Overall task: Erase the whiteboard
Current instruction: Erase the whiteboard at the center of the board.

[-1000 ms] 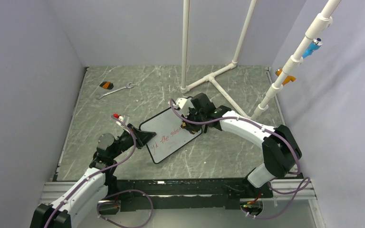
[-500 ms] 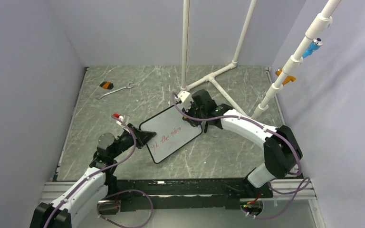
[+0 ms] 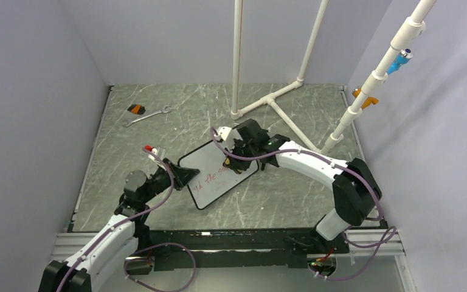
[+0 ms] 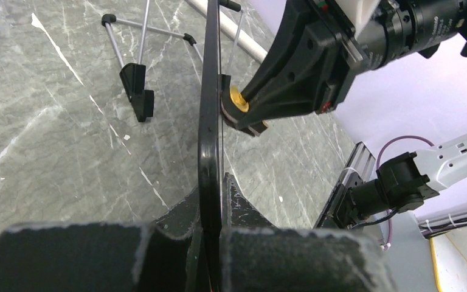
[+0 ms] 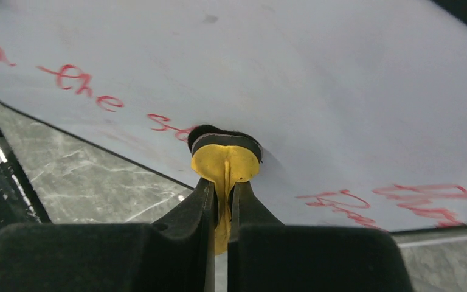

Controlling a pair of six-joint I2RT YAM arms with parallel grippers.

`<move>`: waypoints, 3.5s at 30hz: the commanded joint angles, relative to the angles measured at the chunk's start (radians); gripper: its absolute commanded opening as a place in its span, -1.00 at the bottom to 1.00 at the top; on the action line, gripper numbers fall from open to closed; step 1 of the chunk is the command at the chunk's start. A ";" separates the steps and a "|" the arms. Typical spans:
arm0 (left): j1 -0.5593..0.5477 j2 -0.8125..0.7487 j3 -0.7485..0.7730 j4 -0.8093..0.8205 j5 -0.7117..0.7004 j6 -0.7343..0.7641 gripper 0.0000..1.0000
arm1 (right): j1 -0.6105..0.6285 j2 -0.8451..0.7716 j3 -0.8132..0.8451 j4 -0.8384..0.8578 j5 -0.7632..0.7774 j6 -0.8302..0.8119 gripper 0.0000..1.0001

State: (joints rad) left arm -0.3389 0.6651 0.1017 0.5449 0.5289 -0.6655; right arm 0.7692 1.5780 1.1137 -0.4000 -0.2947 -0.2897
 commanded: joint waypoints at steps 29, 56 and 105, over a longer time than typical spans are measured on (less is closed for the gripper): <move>-0.032 0.014 0.016 0.054 0.231 0.000 -1.00 | -0.207 -0.033 -0.023 0.201 0.185 0.100 -1.00; -0.040 -0.003 0.012 0.058 0.233 -0.006 -1.00 | -0.210 -0.009 -0.013 0.176 0.115 0.063 -1.00; -0.057 0.006 0.022 0.043 0.235 0.006 -1.00 | -0.191 -0.015 -0.008 0.057 -0.073 -0.108 -1.00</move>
State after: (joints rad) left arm -0.3508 0.6857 0.1024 0.5629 0.5373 -0.6765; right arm 0.5388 1.5349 1.0695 -0.2459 -0.1734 -0.2470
